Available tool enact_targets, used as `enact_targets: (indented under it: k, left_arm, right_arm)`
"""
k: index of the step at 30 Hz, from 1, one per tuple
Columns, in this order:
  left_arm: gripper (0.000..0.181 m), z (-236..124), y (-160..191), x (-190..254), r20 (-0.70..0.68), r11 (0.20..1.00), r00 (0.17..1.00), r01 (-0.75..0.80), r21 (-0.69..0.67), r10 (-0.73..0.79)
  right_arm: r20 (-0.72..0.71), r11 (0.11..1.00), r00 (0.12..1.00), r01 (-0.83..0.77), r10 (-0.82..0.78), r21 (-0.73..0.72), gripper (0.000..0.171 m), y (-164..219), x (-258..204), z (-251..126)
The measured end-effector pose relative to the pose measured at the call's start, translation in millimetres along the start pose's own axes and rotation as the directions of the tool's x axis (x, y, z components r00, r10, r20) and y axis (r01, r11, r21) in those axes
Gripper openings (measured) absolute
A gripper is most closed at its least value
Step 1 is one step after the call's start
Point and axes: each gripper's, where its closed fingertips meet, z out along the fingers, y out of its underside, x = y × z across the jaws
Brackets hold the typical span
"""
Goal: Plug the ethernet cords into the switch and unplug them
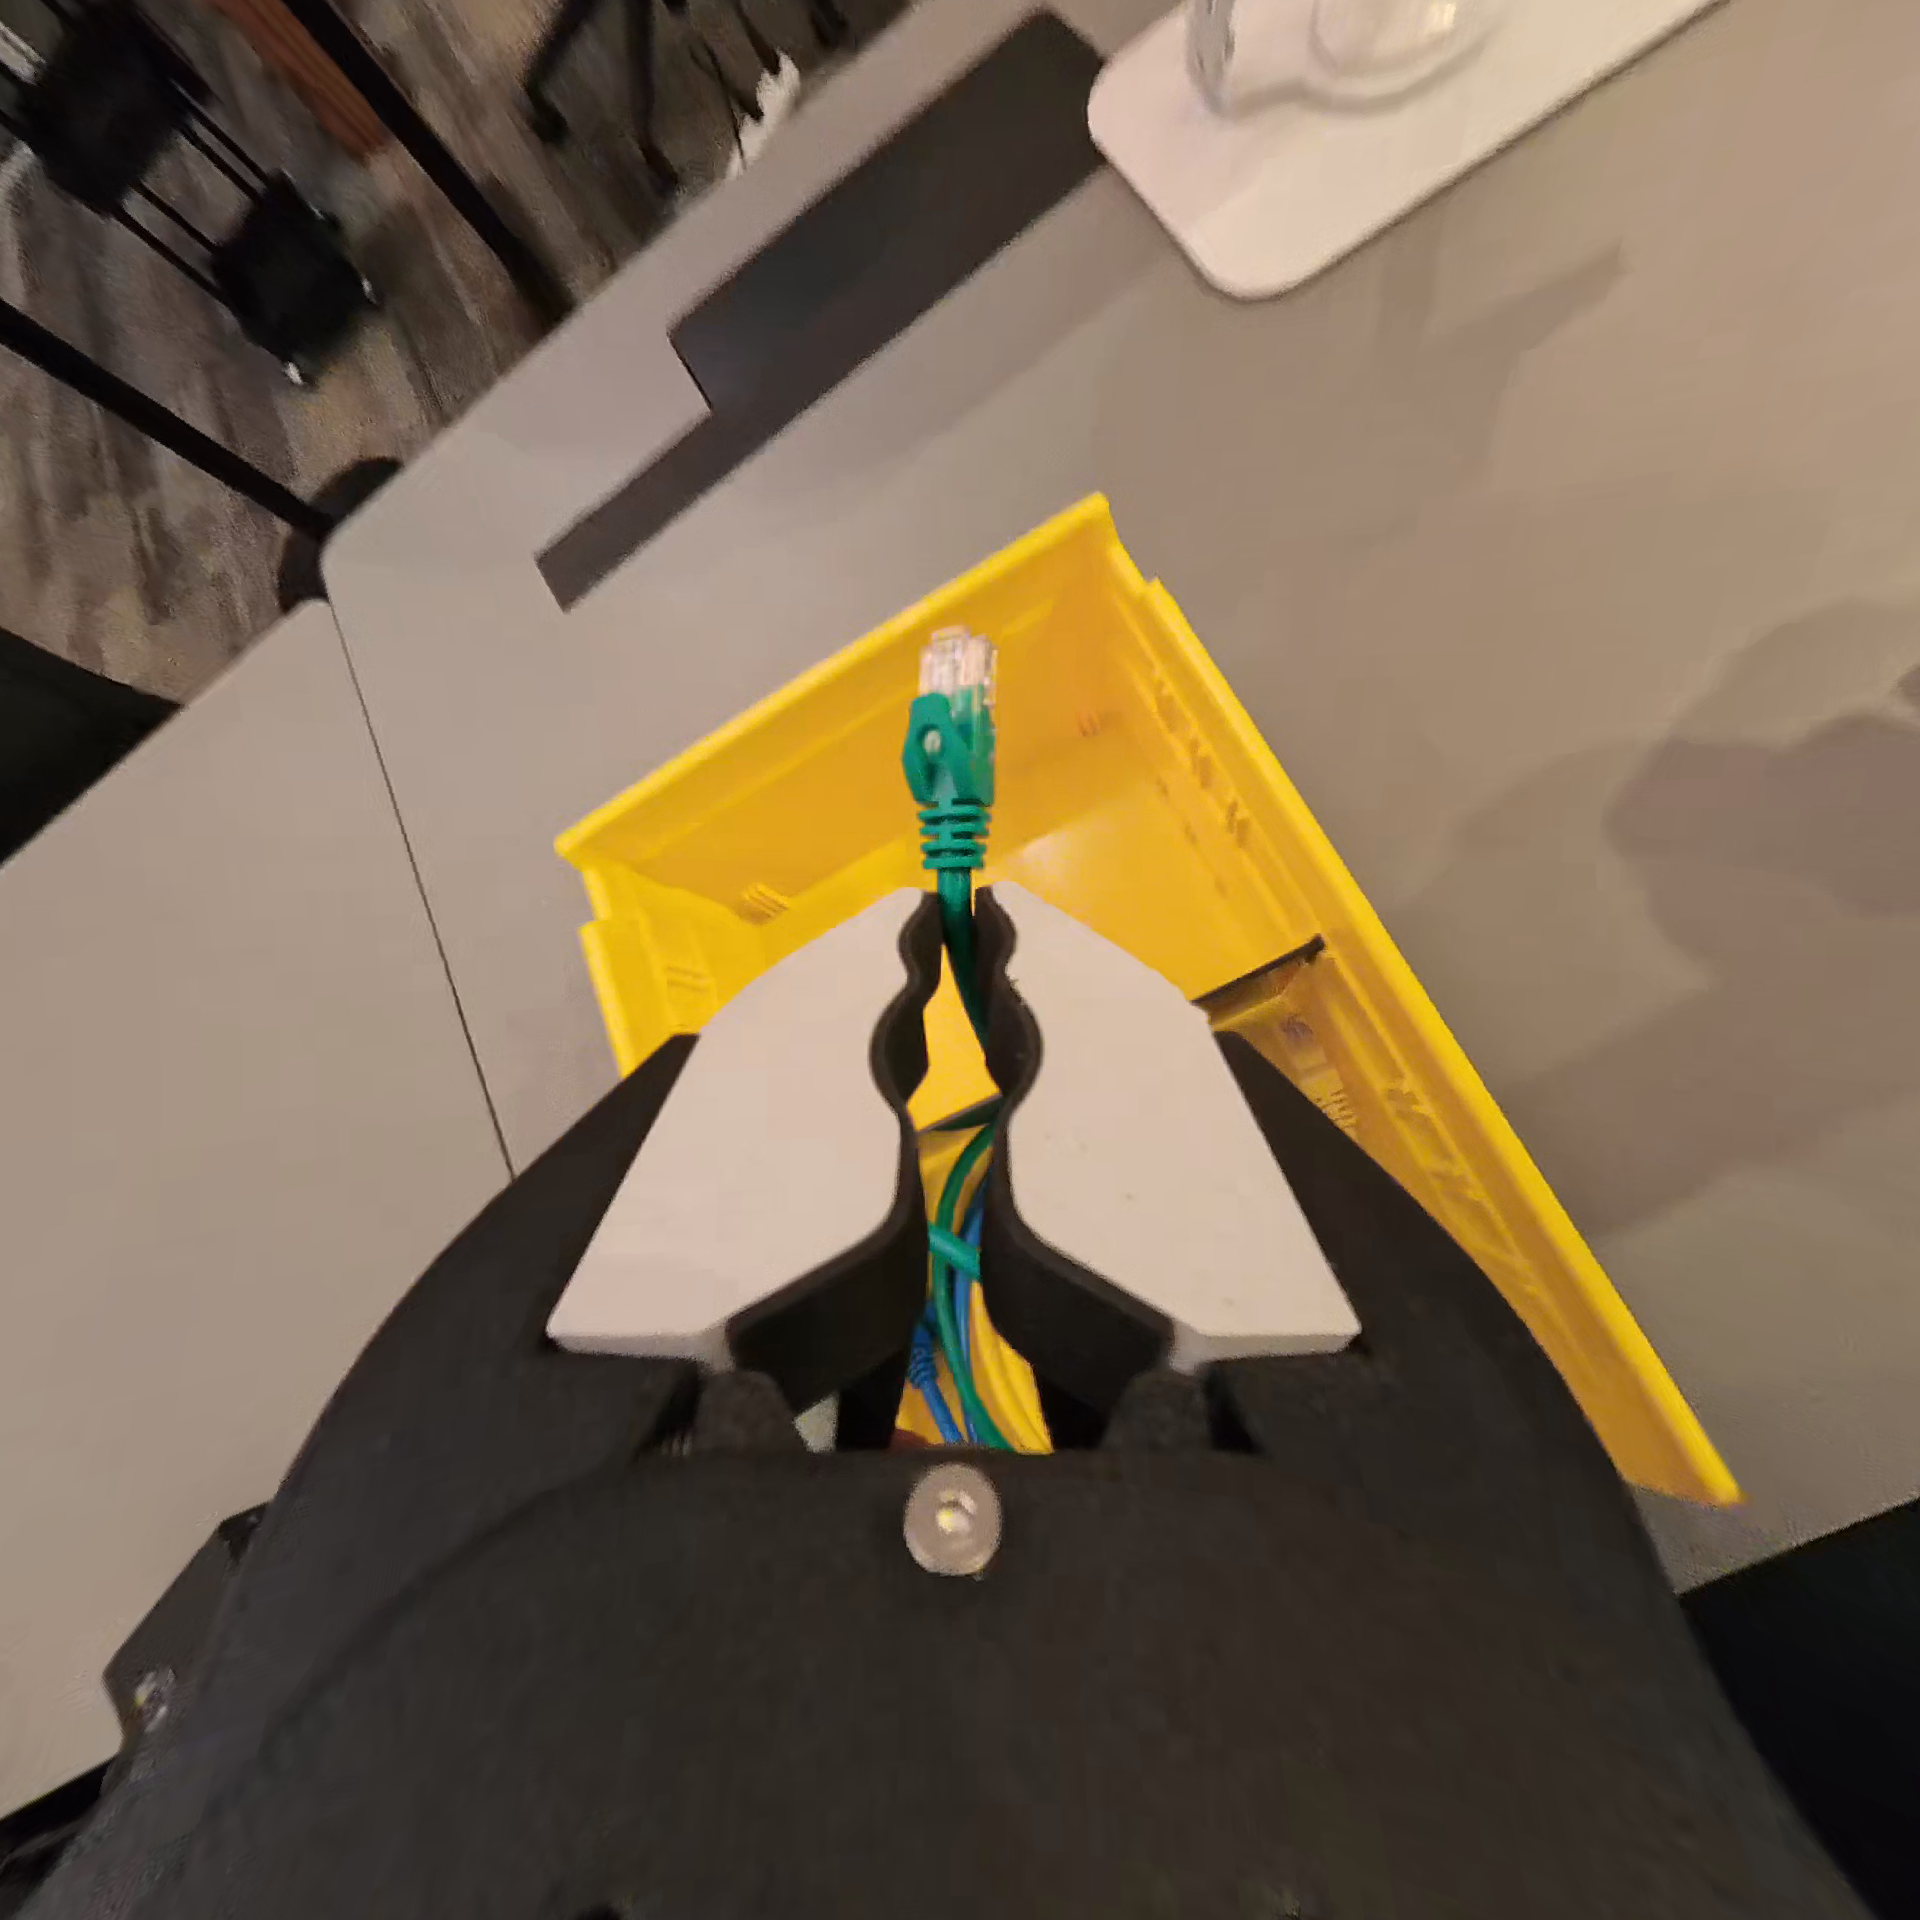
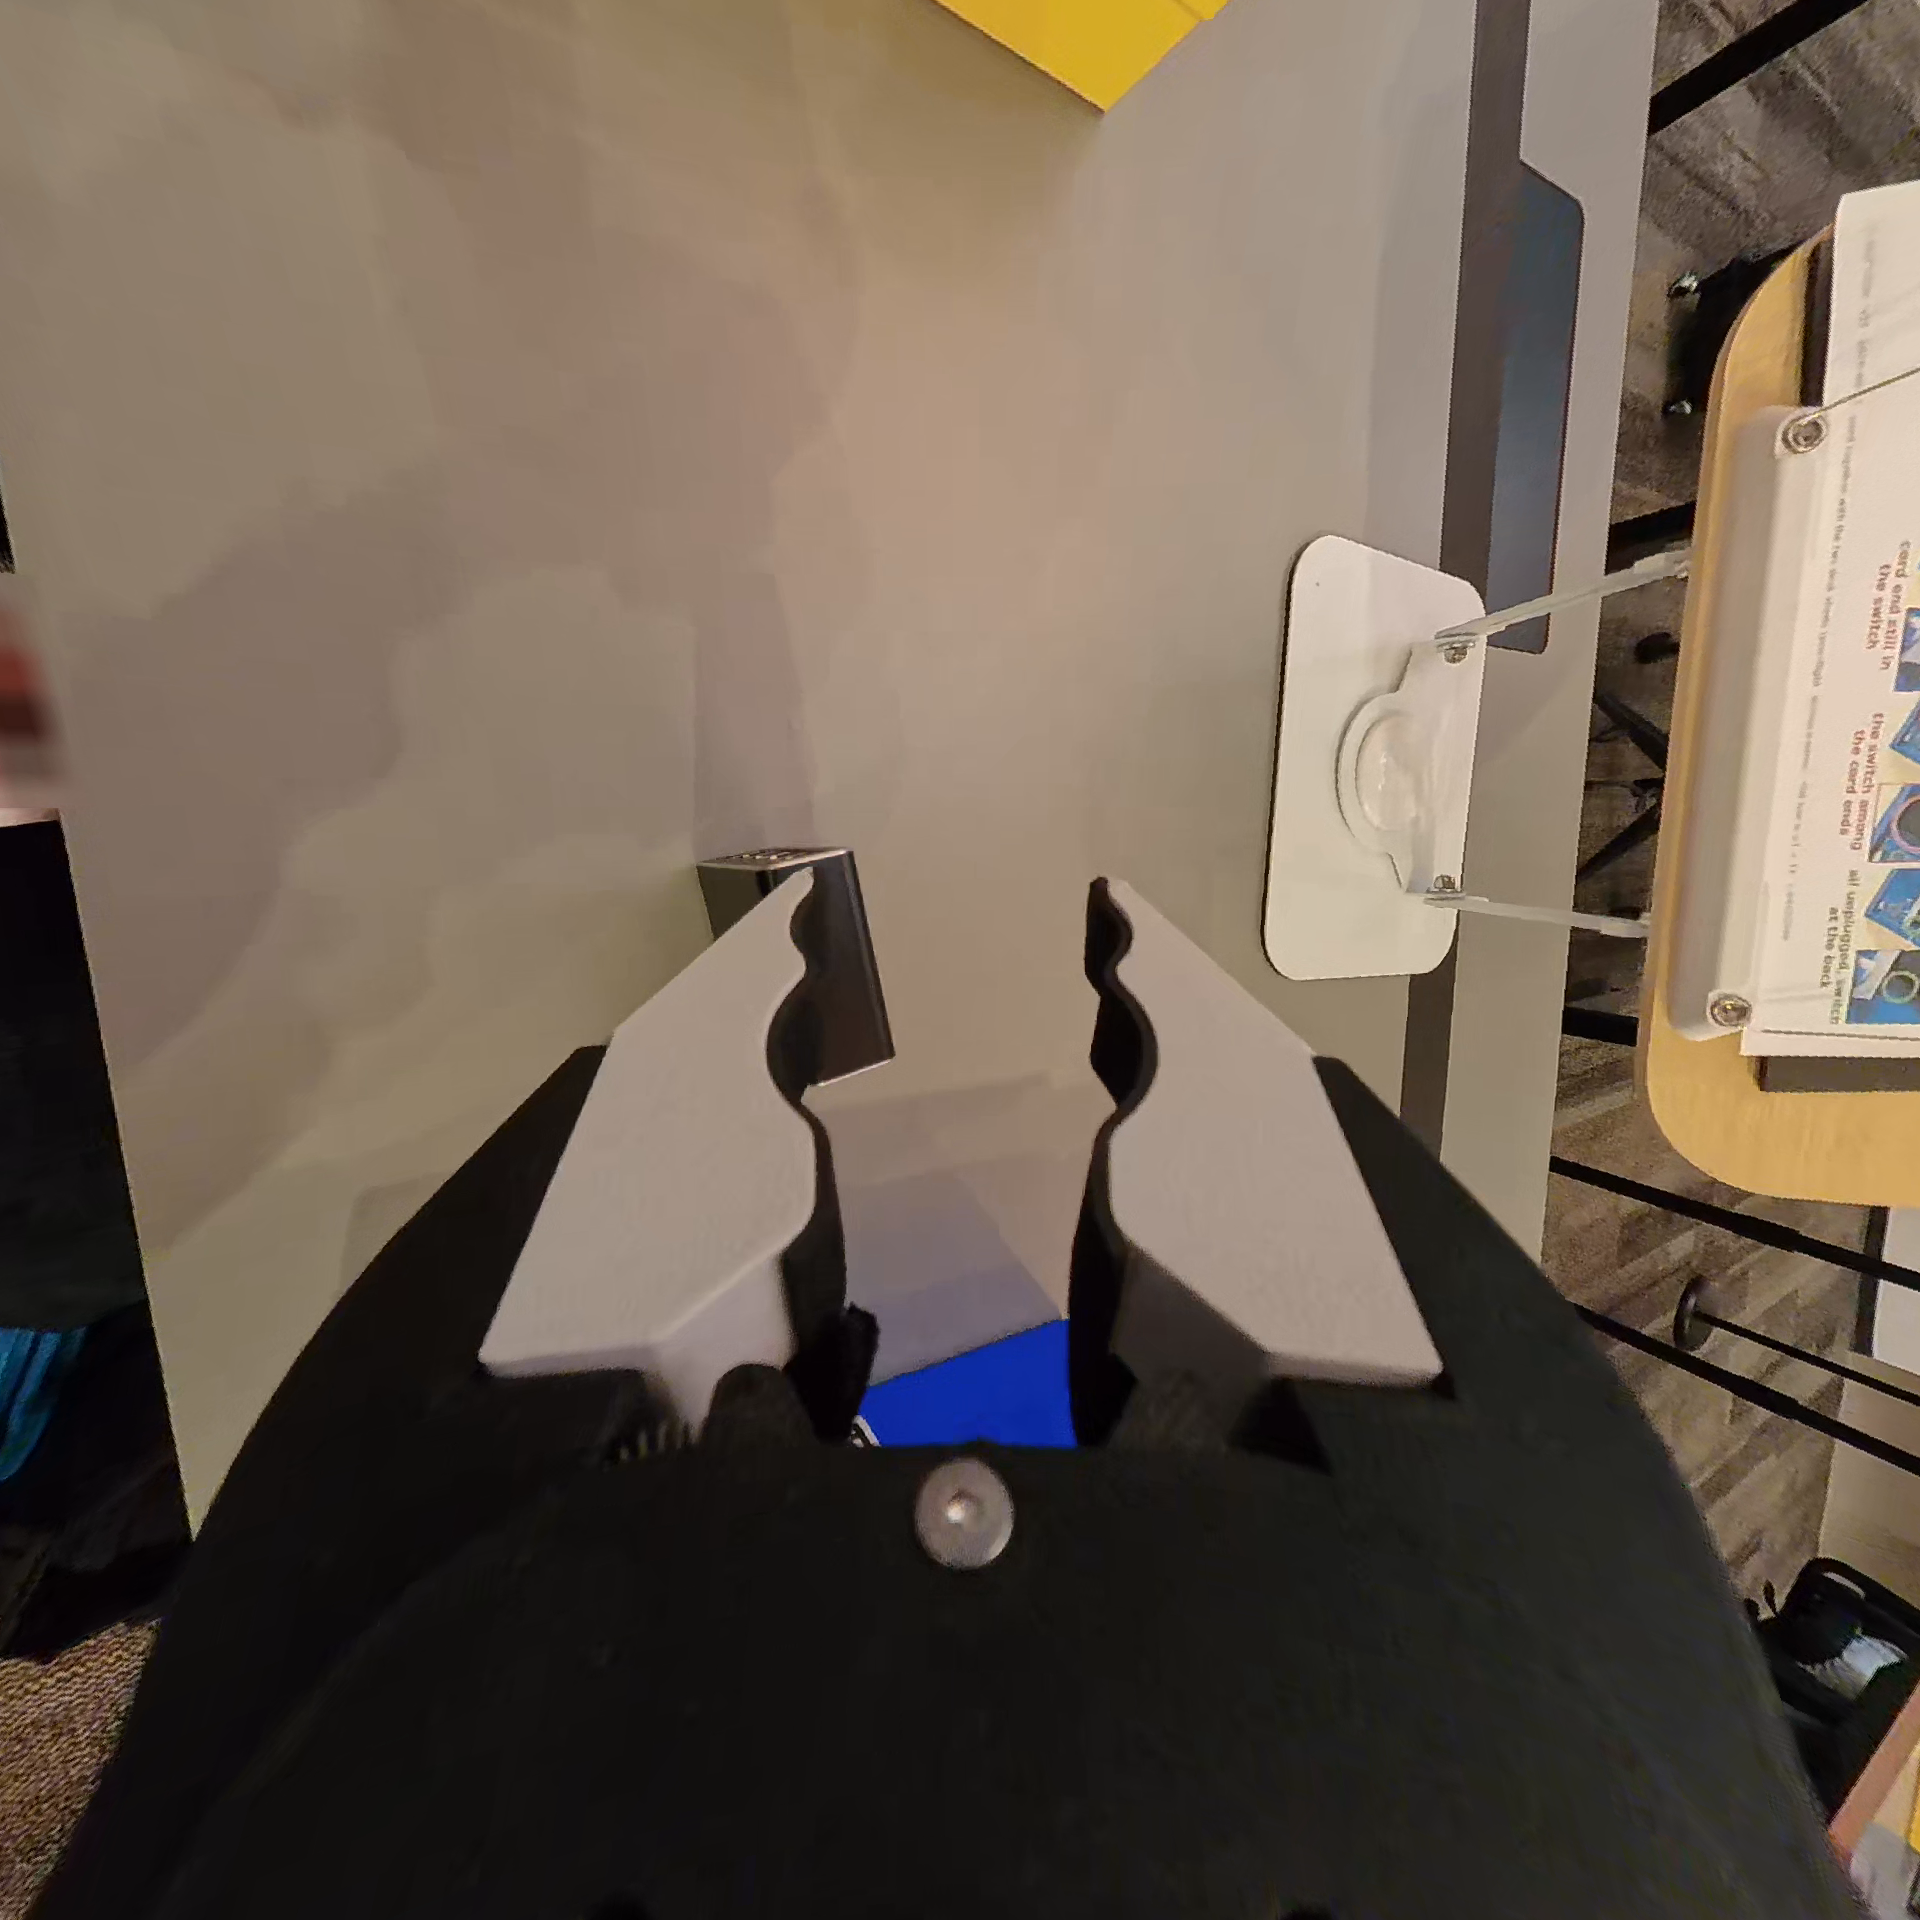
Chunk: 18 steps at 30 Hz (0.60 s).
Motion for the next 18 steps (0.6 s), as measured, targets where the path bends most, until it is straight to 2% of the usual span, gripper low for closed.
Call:
enact_targets:
  k: [1,7,12,18]
  left_arm:
    - [0.004,-10,-7,-5,0.004,0.999,1.000,0.013,0.038,-0.013]
    - [0.005,-63,-50,-35,0.030,0.955,0.995,0.083,0.285,-0.096]
    - [0.005,-101,-83,-51,0.122,0.876,0.989,0.010,0.483,-0.078]
    - [0.005,-111,-109,-40,0.122,0.856,0.993,-0.064,0.513,0.001]
  right_arm:
    - [0.000,1.000,1.000,0.002,-0.002,0.002,0.046,-1,0,0]
    - [-0.008,1.000,1.000,0.002,-0.002,0.022,0.046,-8,0,-4]
    - [-0.004,0.999,1.000,0.015,-0.015,0.032,0.046,-15,-4,-4]
    - [-0.014,0.996,0.999,0.034,-0.033,0.079,0.046,-35,-6,-2]
